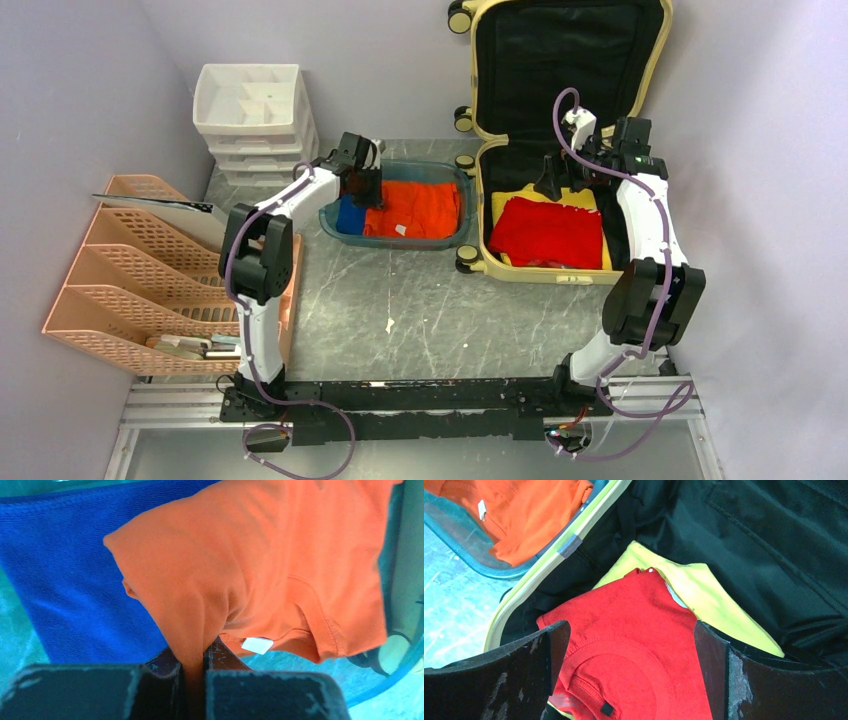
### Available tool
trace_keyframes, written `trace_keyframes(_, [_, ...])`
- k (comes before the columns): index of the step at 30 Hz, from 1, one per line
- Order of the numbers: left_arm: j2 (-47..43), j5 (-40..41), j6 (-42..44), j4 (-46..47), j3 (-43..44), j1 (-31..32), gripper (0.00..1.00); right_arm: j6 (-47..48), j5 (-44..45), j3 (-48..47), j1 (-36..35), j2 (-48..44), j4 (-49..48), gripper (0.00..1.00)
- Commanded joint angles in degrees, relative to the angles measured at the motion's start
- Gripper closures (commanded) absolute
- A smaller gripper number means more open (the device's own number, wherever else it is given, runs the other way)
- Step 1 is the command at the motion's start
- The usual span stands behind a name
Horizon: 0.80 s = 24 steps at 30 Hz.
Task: Open, take out, and arrange the luggage
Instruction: Place the clothes in the bin.
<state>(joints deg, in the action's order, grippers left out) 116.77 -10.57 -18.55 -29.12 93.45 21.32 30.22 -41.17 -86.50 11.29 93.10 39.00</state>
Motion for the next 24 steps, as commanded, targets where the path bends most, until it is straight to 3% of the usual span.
trace_keyframes(1, [0.60,3.05,5.08,2.41,0.63,-0.04,0.95,0.48,-1.55,0.49,-0.30,-2.56,-1.46,0.00])
trace_keyframes(24, [-7.53,10.48,1.60,5.31,-4.67,-0.14,0.95,0.74,-1.31,0.46,-1.09,-2.44,-1.43,0.00])
